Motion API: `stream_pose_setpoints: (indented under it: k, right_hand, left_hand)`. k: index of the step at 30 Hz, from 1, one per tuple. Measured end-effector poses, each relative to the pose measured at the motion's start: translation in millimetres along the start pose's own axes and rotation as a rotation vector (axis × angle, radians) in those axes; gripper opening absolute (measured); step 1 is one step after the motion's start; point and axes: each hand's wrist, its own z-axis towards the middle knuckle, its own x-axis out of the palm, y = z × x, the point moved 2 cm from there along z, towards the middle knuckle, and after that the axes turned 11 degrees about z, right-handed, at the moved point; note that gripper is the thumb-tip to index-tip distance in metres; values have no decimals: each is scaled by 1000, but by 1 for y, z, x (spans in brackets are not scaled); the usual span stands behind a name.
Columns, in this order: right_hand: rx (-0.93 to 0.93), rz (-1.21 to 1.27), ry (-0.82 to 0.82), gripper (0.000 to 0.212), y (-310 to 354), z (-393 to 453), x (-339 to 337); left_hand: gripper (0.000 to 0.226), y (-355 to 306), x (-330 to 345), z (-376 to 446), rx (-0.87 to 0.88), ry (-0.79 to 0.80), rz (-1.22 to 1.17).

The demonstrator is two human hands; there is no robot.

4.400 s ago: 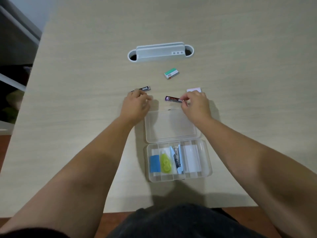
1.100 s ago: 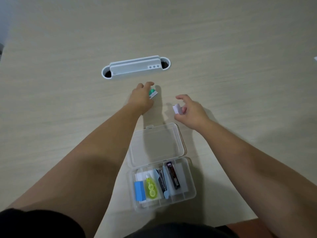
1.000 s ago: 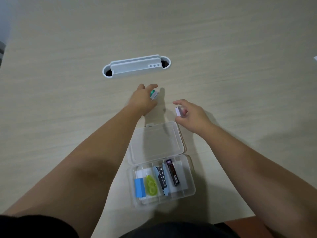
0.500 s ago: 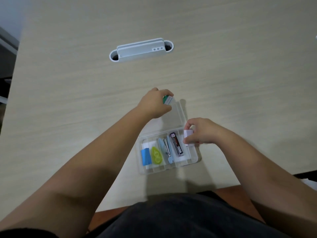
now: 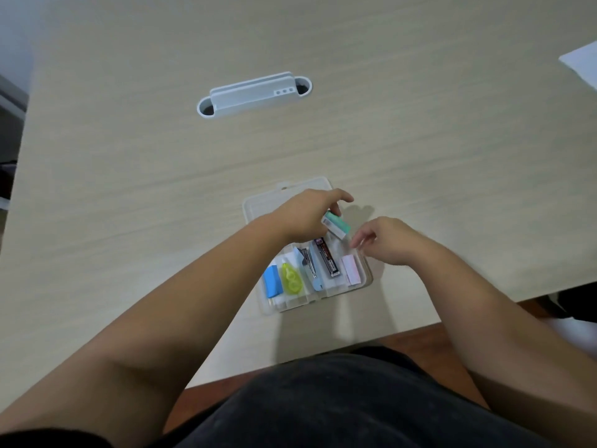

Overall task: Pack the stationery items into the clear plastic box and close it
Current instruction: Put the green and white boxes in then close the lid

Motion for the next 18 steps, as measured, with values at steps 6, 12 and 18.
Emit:
stream_pose_setpoints:
  k: [6, 12, 18]
  right_hand:
    - [117, 213, -75, 12, -16, 3, 10]
    - [155, 347, -87, 14, -25, 4, 12]
    - [123, 409, -65, 16, -26, 5, 12]
  left_hand:
    - [76, -13, 16, 2, 69, 92, 11]
    - [68, -7, 24, -5, -22, -104, -230]
    - [54, -13, 41, -15, -82, -140, -59]
